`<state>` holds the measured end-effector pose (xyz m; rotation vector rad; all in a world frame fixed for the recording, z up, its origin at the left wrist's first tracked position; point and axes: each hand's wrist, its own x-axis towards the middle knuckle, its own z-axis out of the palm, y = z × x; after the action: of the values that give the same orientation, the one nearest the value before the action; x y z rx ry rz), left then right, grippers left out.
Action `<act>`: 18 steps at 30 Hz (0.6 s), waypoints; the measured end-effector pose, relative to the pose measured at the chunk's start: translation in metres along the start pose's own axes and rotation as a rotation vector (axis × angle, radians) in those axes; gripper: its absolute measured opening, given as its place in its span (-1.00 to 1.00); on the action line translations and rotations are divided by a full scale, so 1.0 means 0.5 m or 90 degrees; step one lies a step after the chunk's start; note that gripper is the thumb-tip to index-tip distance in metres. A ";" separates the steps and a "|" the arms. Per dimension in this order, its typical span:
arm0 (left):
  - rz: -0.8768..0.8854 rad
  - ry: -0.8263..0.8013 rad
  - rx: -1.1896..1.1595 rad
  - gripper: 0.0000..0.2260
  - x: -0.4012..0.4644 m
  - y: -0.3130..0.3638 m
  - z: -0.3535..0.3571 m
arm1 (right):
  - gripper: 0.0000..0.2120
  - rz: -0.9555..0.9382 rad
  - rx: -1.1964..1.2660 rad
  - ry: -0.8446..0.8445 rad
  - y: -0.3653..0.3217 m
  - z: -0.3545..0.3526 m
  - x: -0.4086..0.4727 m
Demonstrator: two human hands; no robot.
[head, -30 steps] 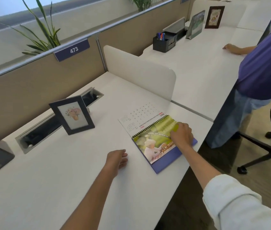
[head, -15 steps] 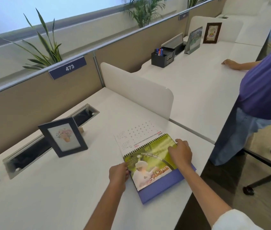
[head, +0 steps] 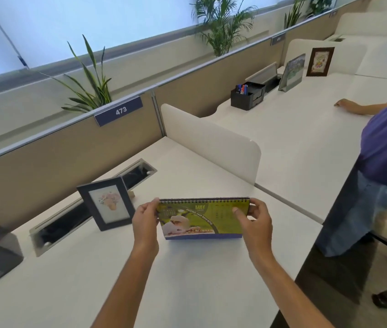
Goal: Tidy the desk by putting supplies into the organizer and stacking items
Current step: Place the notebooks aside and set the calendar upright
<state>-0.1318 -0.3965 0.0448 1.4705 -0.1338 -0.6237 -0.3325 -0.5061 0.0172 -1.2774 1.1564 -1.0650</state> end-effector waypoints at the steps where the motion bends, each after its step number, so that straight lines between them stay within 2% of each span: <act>1: 0.006 -0.010 -0.003 -0.80 0.002 0.002 -0.005 | -0.69 -0.001 0.005 -0.006 0.008 0.002 -0.011; 5: 0.007 0.006 0.025 -0.72 0.015 -0.004 -0.026 | -0.70 0.013 0.020 -0.054 0.038 0.001 -0.047; 13: 0.005 0.026 0.108 -0.64 0.034 -0.021 -0.052 | -0.66 -0.007 -0.062 -0.124 0.042 0.007 -0.005; 18: -0.008 -0.035 0.101 -0.64 0.027 -0.018 -0.051 | -0.66 -0.001 -0.045 -0.180 0.041 0.014 0.008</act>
<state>-0.1116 -0.3800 0.0292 1.6093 -0.2214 -0.6756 -0.3260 -0.5086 -0.0035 -1.4330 0.9838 -0.8184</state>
